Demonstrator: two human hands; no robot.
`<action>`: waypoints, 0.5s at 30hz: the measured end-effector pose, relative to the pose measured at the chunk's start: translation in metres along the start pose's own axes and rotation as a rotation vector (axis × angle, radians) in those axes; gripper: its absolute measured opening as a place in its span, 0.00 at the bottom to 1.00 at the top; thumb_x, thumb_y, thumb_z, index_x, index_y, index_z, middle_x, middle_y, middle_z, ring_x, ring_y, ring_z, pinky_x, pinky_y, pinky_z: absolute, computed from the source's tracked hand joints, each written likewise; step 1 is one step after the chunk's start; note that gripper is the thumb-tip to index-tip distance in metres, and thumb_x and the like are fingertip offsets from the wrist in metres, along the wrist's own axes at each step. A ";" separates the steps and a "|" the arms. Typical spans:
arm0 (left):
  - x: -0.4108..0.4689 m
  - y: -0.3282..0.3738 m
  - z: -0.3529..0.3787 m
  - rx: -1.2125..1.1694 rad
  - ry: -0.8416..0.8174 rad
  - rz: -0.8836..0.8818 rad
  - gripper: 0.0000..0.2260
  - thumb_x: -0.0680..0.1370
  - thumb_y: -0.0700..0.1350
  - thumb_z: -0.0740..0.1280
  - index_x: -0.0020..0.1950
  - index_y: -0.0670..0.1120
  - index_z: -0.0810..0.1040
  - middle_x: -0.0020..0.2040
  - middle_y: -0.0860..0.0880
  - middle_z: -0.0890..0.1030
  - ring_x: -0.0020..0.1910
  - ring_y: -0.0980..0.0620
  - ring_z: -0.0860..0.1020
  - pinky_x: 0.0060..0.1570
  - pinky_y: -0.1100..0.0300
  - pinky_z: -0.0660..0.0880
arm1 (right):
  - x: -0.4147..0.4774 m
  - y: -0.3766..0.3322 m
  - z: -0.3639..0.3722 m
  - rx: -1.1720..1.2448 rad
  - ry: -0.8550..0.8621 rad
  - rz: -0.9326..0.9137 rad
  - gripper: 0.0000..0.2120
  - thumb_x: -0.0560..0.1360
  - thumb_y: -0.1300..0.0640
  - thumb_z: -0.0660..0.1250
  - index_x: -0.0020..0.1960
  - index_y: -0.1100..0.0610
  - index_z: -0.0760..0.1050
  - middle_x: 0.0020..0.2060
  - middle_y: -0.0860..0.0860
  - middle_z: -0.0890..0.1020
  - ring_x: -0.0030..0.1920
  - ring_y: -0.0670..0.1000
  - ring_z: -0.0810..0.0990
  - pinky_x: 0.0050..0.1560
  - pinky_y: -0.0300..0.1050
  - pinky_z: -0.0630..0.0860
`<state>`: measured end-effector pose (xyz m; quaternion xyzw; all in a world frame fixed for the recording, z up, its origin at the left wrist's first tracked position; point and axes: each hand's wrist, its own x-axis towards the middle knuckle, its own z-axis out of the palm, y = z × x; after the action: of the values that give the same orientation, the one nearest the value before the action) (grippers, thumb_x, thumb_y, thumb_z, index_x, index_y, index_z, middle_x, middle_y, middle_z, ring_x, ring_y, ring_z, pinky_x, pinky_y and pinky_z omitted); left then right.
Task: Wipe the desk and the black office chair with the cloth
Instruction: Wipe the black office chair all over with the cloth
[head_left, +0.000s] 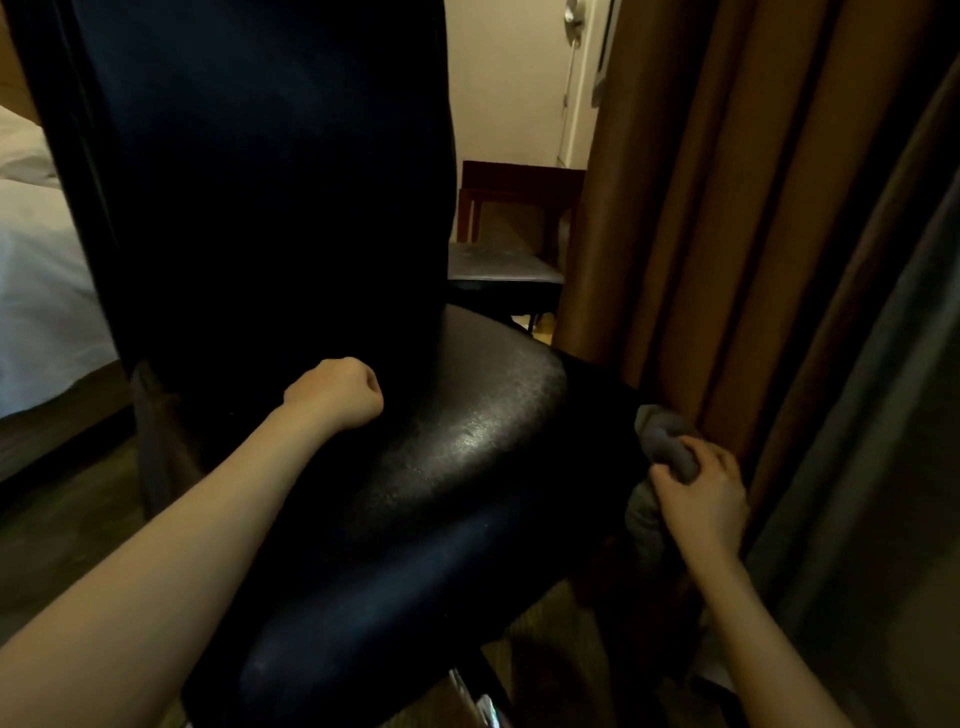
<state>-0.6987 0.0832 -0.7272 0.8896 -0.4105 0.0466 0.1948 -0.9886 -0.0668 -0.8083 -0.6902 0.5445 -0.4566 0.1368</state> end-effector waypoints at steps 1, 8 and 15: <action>-0.001 0.008 0.000 -0.005 -0.019 0.010 0.08 0.75 0.41 0.62 0.46 0.48 0.80 0.45 0.48 0.79 0.43 0.51 0.76 0.39 0.58 0.70 | 0.003 0.002 -0.005 -0.018 0.000 0.013 0.18 0.71 0.61 0.70 0.61 0.60 0.76 0.61 0.60 0.75 0.59 0.63 0.74 0.57 0.51 0.70; 0.002 0.051 -0.013 -0.396 -0.344 0.164 0.09 0.75 0.34 0.65 0.45 0.48 0.79 0.38 0.49 0.78 0.37 0.59 0.77 0.32 0.69 0.70 | 0.022 -0.045 -0.039 0.262 0.052 -0.021 0.14 0.72 0.60 0.69 0.58 0.57 0.78 0.53 0.54 0.80 0.55 0.53 0.77 0.53 0.40 0.69; -0.046 0.107 -0.035 -0.789 -0.827 0.207 0.27 0.75 0.53 0.67 0.70 0.52 0.60 0.57 0.46 0.77 0.44 0.52 0.81 0.36 0.61 0.79 | 0.032 -0.108 -0.031 1.260 -0.189 0.449 0.06 0.77 0.59 0.61 0.42 0.53 0.73 0.37 0.50 0.76 0.37 0.47 0.76 0.39 0.40 0.75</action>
<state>-0.8060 0.0664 -0.6731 0.6494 -0.5236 -0.4424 0.3294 -0.9454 -0.0451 -0.7020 -0.3858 0.2902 -0.5850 0.6517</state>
